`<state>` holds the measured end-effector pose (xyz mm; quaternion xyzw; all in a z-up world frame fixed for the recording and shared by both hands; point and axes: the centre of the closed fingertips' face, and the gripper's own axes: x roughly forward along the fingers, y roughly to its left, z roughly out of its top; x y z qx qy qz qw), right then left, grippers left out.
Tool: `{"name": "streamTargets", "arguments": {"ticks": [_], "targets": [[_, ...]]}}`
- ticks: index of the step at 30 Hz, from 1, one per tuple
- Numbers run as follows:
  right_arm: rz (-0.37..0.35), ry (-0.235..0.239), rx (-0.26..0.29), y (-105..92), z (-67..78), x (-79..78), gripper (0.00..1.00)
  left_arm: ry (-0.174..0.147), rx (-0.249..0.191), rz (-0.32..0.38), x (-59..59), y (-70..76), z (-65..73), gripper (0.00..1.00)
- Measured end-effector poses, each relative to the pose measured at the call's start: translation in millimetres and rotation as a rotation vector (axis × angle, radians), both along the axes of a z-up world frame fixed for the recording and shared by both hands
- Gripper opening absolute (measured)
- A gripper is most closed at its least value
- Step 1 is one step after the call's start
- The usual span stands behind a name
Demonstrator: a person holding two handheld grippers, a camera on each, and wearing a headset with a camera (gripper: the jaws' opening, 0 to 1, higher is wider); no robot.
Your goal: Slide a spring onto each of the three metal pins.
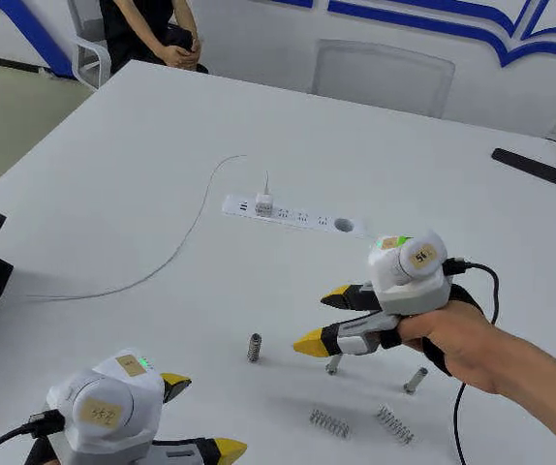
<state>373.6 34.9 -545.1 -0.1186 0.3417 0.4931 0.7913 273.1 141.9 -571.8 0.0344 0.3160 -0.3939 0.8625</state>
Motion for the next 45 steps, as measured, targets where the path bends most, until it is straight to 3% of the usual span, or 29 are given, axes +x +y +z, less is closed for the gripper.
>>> {"name": "streamTargets", "arguments": {"ticks": [9,16,23,36,45], "targets": [[-0.087,-0.010,0.001,-38.9,2.7,-17.0,0.65,-0.005,-0.004,0.004,7.3,-3.6,3.1,0.66],[-0.142,-0.010,-0.018,-69.5,-3.2,-32.9,0.69,-0.007,-0.002,-0.001,12.0,-8.1,4.5,0.66],[-0.221,-0.004,0.000,-94.8,-9.9,-51.8,0.75,-0.009,0.000,-0.004,16.2,-11.6,5.8,0.67],[-0.338,0.022,0.037,-123.9,-21.7,-78.9,0.78,-0.009,0.007,-0.013,20.9,-16.3,7.1,0.68],[-0.374,0.030,0.052,-133.8,-27.2,-92.2,0.79,-0.005,0.013,-0.011,21.6,-16.9,6.3,0.69]]}}
